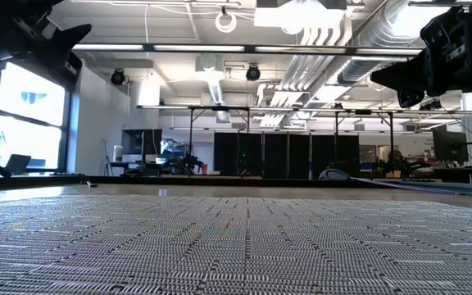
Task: Pick & Place Utensil
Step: Put the white bowl on the gray mat
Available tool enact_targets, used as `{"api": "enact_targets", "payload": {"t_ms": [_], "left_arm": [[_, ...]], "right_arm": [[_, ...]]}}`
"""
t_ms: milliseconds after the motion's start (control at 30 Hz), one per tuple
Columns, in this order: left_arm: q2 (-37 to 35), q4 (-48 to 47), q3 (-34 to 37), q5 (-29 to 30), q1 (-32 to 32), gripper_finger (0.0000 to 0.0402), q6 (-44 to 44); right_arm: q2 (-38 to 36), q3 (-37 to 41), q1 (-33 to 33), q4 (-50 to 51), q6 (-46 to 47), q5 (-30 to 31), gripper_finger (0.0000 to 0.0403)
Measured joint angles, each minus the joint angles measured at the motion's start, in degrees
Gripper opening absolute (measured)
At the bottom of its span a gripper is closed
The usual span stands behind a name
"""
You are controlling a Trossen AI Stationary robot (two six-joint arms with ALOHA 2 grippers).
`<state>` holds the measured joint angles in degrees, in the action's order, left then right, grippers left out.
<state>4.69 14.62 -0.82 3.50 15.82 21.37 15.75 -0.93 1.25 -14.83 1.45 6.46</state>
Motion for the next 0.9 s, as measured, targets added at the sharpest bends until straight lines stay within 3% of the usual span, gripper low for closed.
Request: {"api": "enact_targets", "payload": {"t_ms": [233,433,600,767,900], "left_arm": [[9.7,8.7,0.0,9.0,12.8,0.0197,-2.1],[21.0,14.1,-1.8,10.8,21.1,0.0197,-4.0],[31.7,13.6,-9.6,11.2,27.0,0.0197,-7.3],[40.5,-0.1,-19.3,11.2,31.3,0.0197,-5.6],[45.6,-19.5,-29.3,10.7,33.6,0.0197,2.9]], "right_arm": [[0.0,0.0,0.0,0.0,0.0,0.0,0.0005],[0.0,0.0,0.0,0.0,0.0,0.0,0.0001],[0.0,0.0,0.0,0.0,0.0,0.0,0.0004],[0.0,0.0,0.0,0.5,0.0,0.0,0.0003],[0.0,0.0,0.0,0.5,0.0,0.0,0.0001]]}}
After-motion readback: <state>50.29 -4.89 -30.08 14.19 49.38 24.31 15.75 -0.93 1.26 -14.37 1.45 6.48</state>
